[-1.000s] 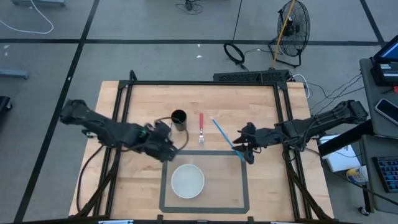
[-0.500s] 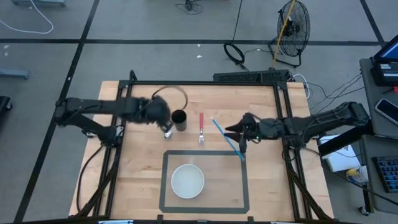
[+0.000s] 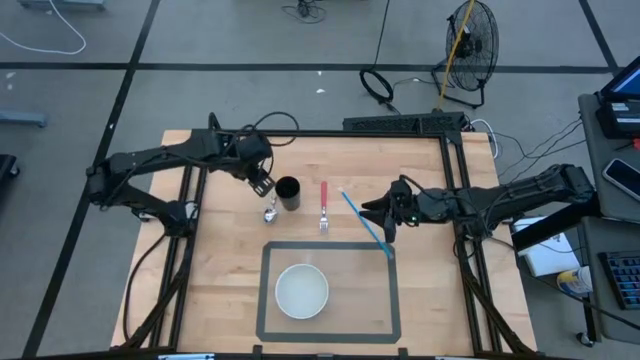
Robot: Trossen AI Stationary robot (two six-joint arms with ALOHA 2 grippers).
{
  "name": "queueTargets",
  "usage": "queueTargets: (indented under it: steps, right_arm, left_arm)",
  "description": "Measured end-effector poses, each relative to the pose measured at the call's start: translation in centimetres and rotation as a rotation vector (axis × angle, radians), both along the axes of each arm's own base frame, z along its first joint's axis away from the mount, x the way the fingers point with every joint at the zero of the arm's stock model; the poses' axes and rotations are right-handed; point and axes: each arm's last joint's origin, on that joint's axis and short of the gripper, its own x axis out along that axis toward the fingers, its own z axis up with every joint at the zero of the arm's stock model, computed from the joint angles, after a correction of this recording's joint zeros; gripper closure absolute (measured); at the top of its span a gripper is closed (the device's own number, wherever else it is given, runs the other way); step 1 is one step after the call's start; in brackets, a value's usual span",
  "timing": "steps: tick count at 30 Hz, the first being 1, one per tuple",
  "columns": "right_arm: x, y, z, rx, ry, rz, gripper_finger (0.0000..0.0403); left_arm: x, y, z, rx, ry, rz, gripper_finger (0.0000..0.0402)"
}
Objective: Pick & Place Utensil
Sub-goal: Put the yellow spoon into the white bowl on the mat
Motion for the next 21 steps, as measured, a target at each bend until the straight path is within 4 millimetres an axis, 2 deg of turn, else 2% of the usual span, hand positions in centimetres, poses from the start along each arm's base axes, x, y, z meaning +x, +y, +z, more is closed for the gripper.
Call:
queueTargets:
  steps: [6,12,21]
  right_arm:
    - [0.0,0.0,0.0,0.000,0.001,-0.001,0.0271]
    - [0.0,-0.1,0.0,-0.007,0.003,-0.005,0.0271]
    - [0.0,-0.2,0.0,-0.011,0.003,-0.009,0.0271]
  left_arm:
    - [-1.3,1.4,-2.6,-0.094,0.026,0.040,0.0234]
    - [-2.1,3.5,-6.2,-0.206,-0.115,0.109,0.0234]
    - [-2.9,5.7,-8.9,-0.199,-0.267,0.272,0.0234]
